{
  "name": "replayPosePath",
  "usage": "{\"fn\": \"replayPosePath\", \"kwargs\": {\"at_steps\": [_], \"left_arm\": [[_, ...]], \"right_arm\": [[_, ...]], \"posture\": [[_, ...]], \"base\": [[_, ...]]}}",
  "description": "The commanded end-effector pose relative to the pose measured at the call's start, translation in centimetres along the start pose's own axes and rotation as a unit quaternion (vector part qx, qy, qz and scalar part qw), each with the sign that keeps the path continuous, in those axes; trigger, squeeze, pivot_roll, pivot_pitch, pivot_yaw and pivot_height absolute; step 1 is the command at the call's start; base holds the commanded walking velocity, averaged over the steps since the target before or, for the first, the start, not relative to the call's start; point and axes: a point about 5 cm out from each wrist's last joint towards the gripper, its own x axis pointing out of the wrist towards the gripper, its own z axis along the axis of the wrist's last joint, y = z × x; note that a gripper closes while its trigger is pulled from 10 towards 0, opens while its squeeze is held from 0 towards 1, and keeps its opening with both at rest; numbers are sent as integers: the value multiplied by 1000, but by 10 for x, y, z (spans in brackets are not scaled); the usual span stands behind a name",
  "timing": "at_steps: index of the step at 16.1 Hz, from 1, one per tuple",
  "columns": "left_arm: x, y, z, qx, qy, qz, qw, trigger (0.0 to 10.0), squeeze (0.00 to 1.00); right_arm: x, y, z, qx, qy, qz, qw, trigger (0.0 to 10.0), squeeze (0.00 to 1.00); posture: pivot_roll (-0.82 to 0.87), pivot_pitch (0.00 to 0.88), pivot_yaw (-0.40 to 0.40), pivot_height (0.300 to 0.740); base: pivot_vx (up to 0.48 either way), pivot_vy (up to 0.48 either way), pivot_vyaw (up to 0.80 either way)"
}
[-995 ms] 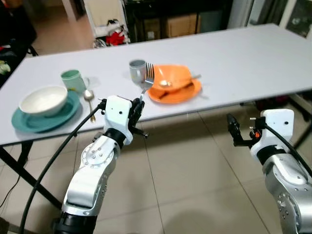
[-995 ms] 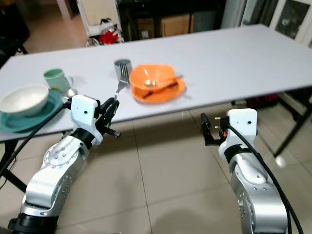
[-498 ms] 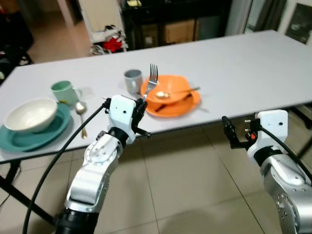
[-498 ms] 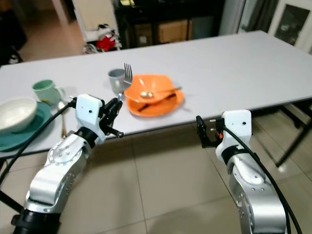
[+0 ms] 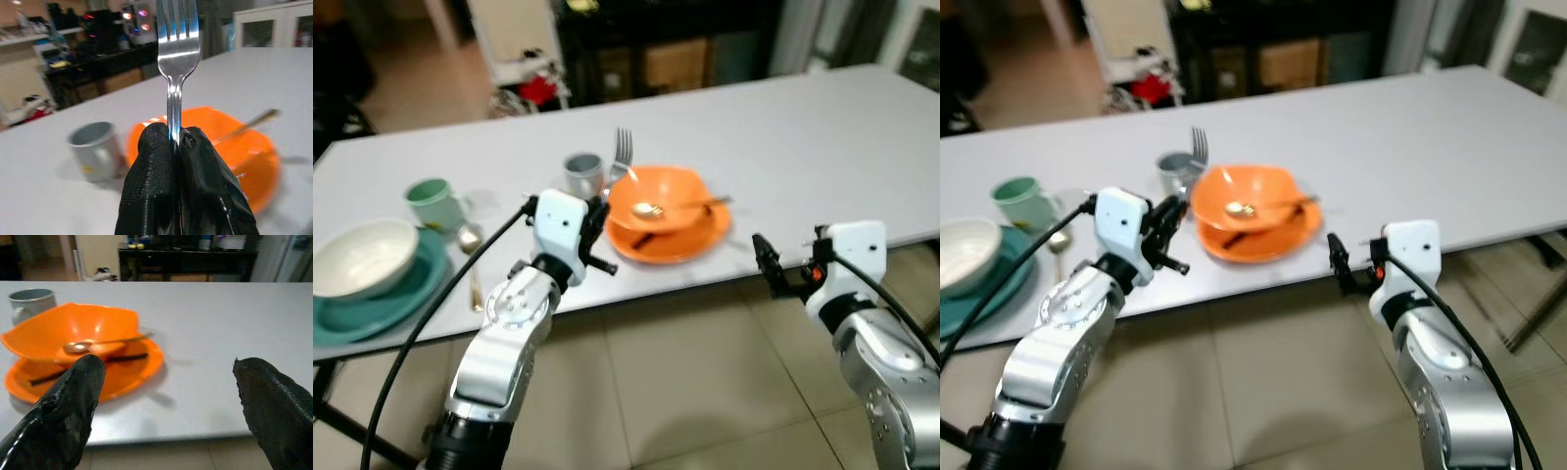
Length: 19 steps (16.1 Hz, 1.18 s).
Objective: Setting the table
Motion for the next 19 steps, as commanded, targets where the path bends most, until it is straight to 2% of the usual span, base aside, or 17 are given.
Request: {"fn": "replayPosePath", "kwargs": {"at_steps": [1, 4, 6, 10, 11, 12, 13, 14, 15, 19], "left_arm": [[-2, 11, 1, 10, -1, 15, 1000, 10000, 0], [-2, 8, -1, 13, 2, 3, 1000, 10000, 0], [-2, 7, -1, 16, 3, -5, 1000, 10000, 0], [-2, 0, -11, 64, 47, -81, 994, 10000, 0], [-1, 0, -11, 70, 49, -85, 993, 10000, 0], [9, 5, -8, 88, 53, -95, 990, 10000, 0], [13, 9, -9, 97, 64, -95, 989, 10000, 0], [18, 15, -11, 110, 86, -93, 986, 10000, 0], [24, 22, -13, 127, 124, -104, 979, 10000, 0], [28, 26, -9, 148, 175, -147, 962, 10000, 0]], "right_arm": [[0, 7, 2, 8, -6, 18, 1000, 10000, 0], [-1, 7, 2, 21, -4, 23, 1000, 10000, 0], [-1, 7, 2, 12, -6, 30, 999, 10000, 0], [-8, 5, 5, -19, 14, 105, 994, 10000, 0], [-9, 5, 5, -23, 17, 114, 993, 10000, 0], [-14, 6, 5, -45, 29, 157, 986, 10000, 0], [-16, 6, 5, -48, 31, 168, 984, 10000, 0], [-17, 7, 6, -51, 33, 181, 982, 10000, 0], [-19, 9, 8, -67, 41, 216, 973, 10000, 0], [-24, 11, 11, -91, 47, 273, 957, 10000, 0]], "posture": [[27, 0, 67, 740], [28, 0, 69, 740], [28, 0, 70, 740], [28, 0, 75, 740], [26, 0, 77, 740], [25, 0, 79, 740], [24, 0, 82, 740], [20, 0, 88, 740], [13, 0, 99, 740], [9, 0, 108, 740]], "base": [[375, 0, 0], [372, 0, -533], [371, 0, -800], [170, 0, 0], [0, 0, 0], [0, 0, 0], [0, 0, 0], [0, 0, 0], [0, 0, 0], [0, 0, 0]]}}
